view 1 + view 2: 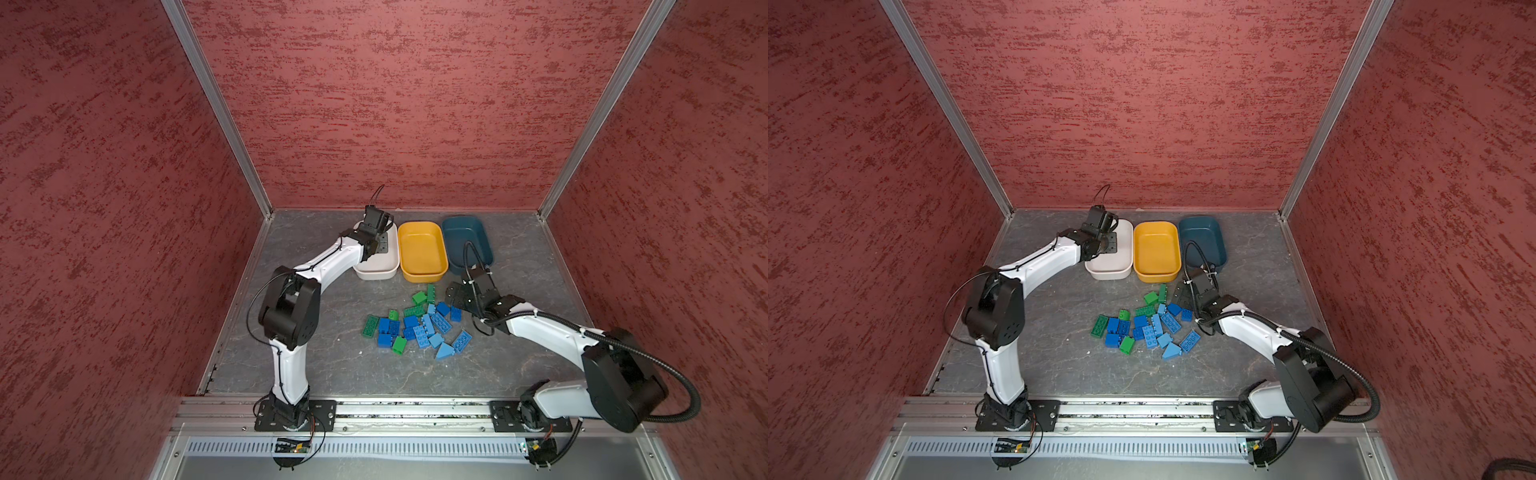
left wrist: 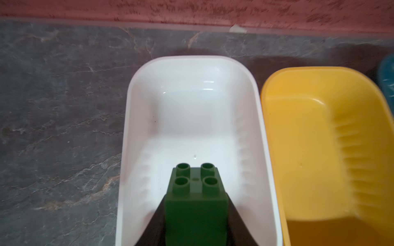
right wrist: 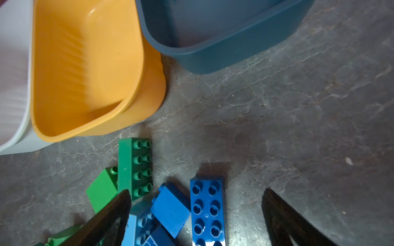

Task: Sort the legos into containers by color
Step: 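Drop a green brick into the white bin with the left gripper while right hovers, then grasp a dark blue brick with the right gripper, lift over yellow bin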

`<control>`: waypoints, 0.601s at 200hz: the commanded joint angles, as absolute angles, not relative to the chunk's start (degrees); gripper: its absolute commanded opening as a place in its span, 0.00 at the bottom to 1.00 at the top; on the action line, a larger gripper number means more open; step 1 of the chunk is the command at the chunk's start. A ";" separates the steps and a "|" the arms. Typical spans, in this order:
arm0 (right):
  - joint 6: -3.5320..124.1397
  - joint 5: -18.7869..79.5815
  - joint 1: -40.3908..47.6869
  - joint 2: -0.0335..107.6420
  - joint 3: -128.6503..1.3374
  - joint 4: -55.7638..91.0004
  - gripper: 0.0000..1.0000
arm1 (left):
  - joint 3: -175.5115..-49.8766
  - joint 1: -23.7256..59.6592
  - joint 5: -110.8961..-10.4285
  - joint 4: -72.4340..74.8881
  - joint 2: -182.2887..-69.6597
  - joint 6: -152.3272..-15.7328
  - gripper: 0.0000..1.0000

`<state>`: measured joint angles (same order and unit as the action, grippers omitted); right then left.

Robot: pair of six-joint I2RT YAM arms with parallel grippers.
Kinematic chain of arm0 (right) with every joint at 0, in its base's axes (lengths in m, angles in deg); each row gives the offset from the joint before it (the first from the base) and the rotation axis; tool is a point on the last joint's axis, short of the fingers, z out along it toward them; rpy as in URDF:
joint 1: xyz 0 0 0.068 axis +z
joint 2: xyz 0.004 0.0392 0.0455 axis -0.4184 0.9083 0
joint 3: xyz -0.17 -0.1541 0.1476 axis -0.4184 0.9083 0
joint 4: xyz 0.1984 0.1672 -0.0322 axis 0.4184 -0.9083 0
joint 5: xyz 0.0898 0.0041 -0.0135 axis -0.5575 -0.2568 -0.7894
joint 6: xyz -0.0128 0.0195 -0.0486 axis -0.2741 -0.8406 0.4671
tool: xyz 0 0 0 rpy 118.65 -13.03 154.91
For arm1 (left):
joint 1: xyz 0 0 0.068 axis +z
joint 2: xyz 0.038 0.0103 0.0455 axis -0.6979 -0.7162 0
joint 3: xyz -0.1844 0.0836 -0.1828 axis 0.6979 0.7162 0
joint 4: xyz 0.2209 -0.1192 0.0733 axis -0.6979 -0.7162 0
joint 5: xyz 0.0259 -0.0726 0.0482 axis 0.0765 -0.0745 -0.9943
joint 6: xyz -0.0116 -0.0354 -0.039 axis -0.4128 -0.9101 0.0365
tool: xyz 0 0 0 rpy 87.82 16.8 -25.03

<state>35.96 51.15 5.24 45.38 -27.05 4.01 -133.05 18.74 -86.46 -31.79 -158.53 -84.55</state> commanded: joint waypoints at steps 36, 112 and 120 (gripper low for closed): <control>39.91 50.37 5.82 48.97 -30.28 -7.45 0.83 | -149.36 21.58 -82.85 -39.17 -170.98 -83.34 0.53; 43.88 46.63 8.35 54.63 -31.67 -6.98 0.63 | -127.13 17.26 -77.27 -26.14 -148.32 -84.91 1.00; 43.95 47.56 8.49 55.52 -32.08 -7.45 0.58 | -124.05 16.41 -78.52 -25.30 -145.48 -85.77 1.00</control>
<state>42.45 47.54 7.54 53.33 -29.56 -6.26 -130.91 19.00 -78.15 -31.88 -154.50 -83.96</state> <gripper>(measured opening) 0.629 0.977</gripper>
